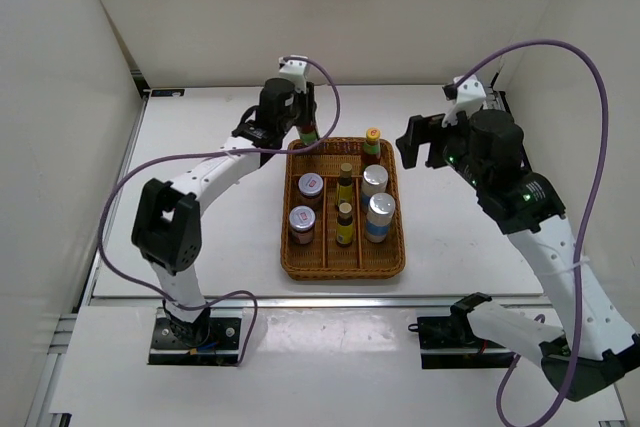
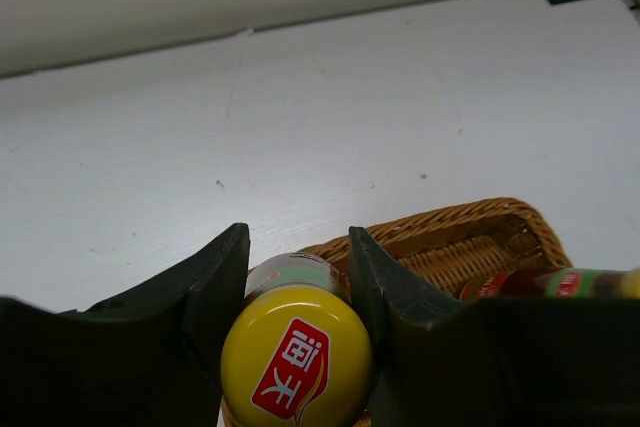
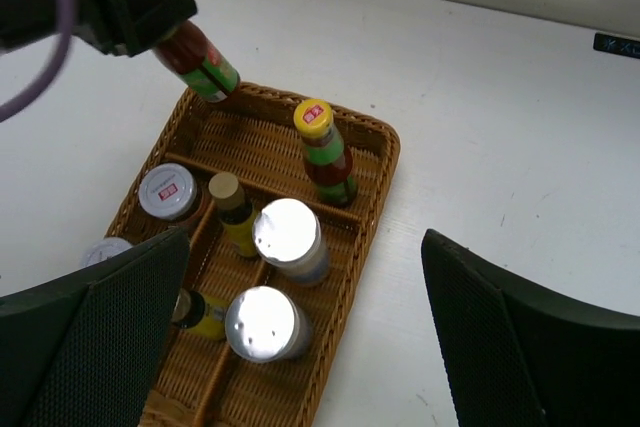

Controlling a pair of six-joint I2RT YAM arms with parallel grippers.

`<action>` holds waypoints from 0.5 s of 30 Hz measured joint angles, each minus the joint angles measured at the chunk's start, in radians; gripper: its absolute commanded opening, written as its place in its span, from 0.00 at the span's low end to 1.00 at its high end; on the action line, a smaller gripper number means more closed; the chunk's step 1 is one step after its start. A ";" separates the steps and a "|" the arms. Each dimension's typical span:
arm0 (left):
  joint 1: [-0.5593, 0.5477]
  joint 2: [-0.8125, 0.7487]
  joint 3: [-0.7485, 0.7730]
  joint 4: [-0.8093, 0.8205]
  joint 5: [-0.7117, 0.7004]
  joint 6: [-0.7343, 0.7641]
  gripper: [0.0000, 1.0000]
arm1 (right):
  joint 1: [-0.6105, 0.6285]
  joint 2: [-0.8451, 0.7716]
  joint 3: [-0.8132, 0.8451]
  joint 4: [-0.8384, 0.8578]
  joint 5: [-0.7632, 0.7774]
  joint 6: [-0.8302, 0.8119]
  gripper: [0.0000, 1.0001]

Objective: Organize the condiment bottles

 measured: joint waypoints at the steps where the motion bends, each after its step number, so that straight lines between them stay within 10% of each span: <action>1: 0.002 0.031 -0.002 0.007 0.005 -0.003 0.11 | 0.000 -0.012 -0.010 -0.004 -0.003 0.003 1.00; 15: -0.008 0.120 -0.016 0.122 0.006 -0.006 0.11 | 0.000 -0.072 -0.080 -0.046 -0.021 0.021 1.00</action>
